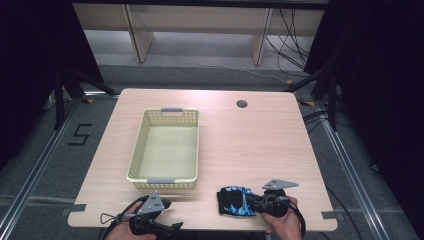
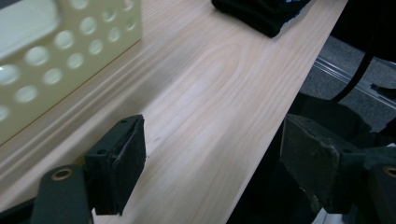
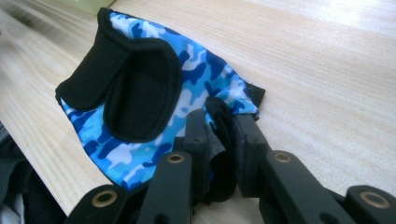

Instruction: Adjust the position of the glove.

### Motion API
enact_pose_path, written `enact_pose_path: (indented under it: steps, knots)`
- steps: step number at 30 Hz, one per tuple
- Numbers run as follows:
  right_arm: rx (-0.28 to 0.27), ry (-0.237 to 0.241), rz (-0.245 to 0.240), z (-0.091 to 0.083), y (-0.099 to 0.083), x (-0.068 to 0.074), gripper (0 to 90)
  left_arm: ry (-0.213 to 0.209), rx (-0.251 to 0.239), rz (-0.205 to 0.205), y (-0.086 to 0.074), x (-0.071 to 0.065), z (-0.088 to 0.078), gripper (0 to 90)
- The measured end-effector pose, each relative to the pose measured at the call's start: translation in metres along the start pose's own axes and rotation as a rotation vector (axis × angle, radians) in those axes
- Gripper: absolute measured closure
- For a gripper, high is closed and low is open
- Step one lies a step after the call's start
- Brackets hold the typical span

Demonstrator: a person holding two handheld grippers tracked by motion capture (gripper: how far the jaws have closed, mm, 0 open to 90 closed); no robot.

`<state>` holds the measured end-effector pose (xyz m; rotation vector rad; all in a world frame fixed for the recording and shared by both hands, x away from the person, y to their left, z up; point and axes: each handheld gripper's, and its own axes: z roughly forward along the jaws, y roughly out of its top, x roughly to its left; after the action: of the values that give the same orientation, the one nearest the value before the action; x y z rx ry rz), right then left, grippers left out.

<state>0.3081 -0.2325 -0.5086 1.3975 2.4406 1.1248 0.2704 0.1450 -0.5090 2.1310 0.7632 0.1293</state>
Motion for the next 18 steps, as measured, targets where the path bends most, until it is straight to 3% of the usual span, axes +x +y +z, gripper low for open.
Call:
enact_pose_path:
  steps: [2, 5, 7, 8, 11, 17, 18]
  knots:
    - [-0.006, 0.003, -0.009, 0.000, 0.000, -0.001, 78.7, -0.009, 0.010, -0.007, 0.003, -0.002, 0.004, 23.4]
    - [-0.008, 0.016, -0.008, 0.000, 0.000, -0.002, 78.6, -0.058, 0.009, -0.038, 0.012, -0.007, 0.016, 26.3]
    - [-0.008, 0.014, -0.020, 0.000, 0.001, -0.003, 78.5, -0.074, 0.008, -0.036, 0.019, -0.007, 0.024, 28.8]
    - [-0.008, 0.014, -0.022, 0.000, 0.001, -0.003, 78.5, -0.072, 0.015, -0.046, 0.023, -0.008, 0.029, 30.1]
    - [-0.010, 0.024, -0.044, 0.001, 0.001, -0.004, 78.4, -0.062, 0.016, -0.025, 0.032, -0.008, 0.037, 31.4]
    - [-0.014, 0.041, -0.058, 0.003, 0.002, -0.001, 78.2, -0.051, 0.018, -0.044, 0.048, -0.016, 0.053, 33.7]
    - [-0.049, 0.031, -0.046, 0.006, 0.002, 0.001, 78.2, -0.062, 0.025, -0.046, 0.052, -0.015, 0.058, 34.5]
